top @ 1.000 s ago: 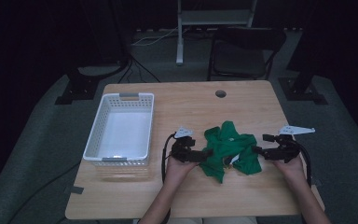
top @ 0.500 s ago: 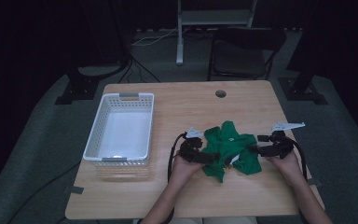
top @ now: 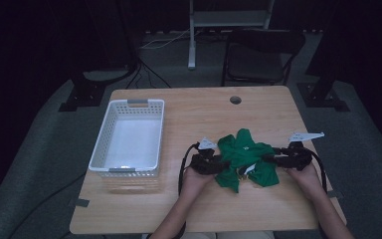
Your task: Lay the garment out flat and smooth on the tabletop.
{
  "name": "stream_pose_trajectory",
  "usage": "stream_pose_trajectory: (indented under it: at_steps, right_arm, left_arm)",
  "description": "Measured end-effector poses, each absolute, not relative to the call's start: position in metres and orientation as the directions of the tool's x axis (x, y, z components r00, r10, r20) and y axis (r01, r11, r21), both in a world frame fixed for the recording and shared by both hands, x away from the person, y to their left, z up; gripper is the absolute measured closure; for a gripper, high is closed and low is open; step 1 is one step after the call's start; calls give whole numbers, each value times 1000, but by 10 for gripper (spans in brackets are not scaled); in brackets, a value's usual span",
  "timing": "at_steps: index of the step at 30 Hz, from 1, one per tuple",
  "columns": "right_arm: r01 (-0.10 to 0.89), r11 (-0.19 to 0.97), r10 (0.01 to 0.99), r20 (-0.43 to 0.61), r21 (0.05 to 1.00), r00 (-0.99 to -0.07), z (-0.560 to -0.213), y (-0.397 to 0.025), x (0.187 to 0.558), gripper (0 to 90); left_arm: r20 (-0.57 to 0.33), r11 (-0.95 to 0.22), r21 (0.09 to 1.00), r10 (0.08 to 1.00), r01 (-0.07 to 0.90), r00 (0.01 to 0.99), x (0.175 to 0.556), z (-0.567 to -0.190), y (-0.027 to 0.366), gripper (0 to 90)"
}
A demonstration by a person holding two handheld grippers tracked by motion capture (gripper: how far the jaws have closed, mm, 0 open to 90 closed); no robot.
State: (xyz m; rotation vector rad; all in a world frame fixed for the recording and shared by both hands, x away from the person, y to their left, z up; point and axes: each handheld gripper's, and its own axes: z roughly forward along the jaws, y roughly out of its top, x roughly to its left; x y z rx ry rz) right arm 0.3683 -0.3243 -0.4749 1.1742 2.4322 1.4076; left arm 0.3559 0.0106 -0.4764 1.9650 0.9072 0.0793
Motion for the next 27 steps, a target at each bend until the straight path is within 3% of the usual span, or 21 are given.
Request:
stream_pose_trajectory:
  at_steps: [4, 7, 9, 16, 27]
  right_arm:
    - [565, 344, 648, 246, 750, -721, -477, -315, 362, 188]
    - [562, 388, 646, 219, 731, -731, -479, -308, 358, 170]
    - [553, 388, 670, 186, 738, -719, -479, -307, 356, 354]
    - [571, 333, 693, 216, 750, -688, -474, -318, 359, 797]
    - [534, 313, 706, 184, 785, -684, -448, -328, 353, 844]
  left_arm:
    - [-294, -269, 782, 636, 562, 714, 355, -476, 11, 675]
    - [-284, -269, 790, 636, 551, 718, 354, -476, 12, 740]
    - [-275, -281, 791, 631, 543, 726, 353, -476, 12, 754]
    - [-255, -308, 789, 622, 531, 740, 352, -473, 14, 799]
    - [-202, -338, 807, 613, 485, 764, 346, -458, 22, 809]
